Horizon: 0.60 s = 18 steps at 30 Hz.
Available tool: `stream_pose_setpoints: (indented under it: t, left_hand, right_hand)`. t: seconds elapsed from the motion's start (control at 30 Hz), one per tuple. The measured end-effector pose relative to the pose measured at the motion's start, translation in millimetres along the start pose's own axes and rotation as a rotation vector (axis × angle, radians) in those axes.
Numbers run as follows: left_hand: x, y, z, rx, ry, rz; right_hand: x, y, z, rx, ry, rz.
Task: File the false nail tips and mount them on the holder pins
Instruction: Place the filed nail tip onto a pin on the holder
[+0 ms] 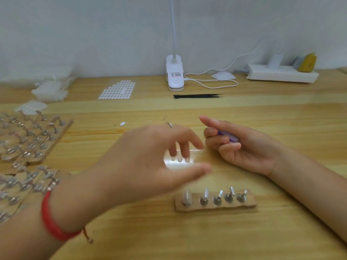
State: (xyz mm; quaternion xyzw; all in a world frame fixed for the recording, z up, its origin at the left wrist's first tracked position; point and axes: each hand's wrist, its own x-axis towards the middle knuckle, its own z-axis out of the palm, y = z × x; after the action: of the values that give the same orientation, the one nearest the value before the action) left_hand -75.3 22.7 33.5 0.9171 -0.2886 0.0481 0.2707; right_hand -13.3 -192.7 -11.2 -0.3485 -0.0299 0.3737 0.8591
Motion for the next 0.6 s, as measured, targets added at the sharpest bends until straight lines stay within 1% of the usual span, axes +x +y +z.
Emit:
stream_pose_setpoints:
  t: [0.07,0.13,0.17,0.23,0.27,0.33,0.4,0.5,0.53,0.6]
  left_hand:
    - [10.0,-16.5,-11.1,-0.069,0.113,-0.074]
    - [18.9,-35.9,-20.4,0.006,0.201,-0.171]
    - [22.5,-45.8,-23.2,0.088,0.206,-0.235]
    - [24.8,-61.7,-23.7,0.257,0.126,-0.373]
    - [23.7,-66.0,-21.6,0.273,0.085,-0.411]
    - [19.9,-64.2,-14.4,0.186,0.068,-0.392]
    - [18.2,-51.8,-4.6,0.142,0.020,-0.311]
    - [19.3,-39.5,11.1,0.225,-0.139,-0.236]
    - [20.3,-38.8,15.1,0.243,-0.166,-0.233]
    - [21.4,-40.7,20.1,0.220,-0.159,-0.225]
  right_hand:
    - [-0.2,-0.8,0.1,0.045,0.011,0.000]
    - [-0.8,-2.0,-0.4,0.116,-0.007,0.013]
    - [-1.0,-2.5,-0.6,0.151,-0.023,0.019]
    - [-1.6,-3.5,-1.0,0.175,-0.030,0.007]
    - [-1.7,-4.0,-1.4,0.168,-0.022,-0.015]
    - [-1.2,-5.4,-1.6,0.141,0.004,-0.069]
    - [-0.3,-5.9,-1.9,0.108,0.051,-0.107]
    - [1.3,-3.1,0.9,-0.021,0.148,-0.141]
    - [1.4,-1.8,1.8,-0.063,0.165,-0.146]
    - [1.2,0.6,3.1,-0.137,0.176,-0.159]
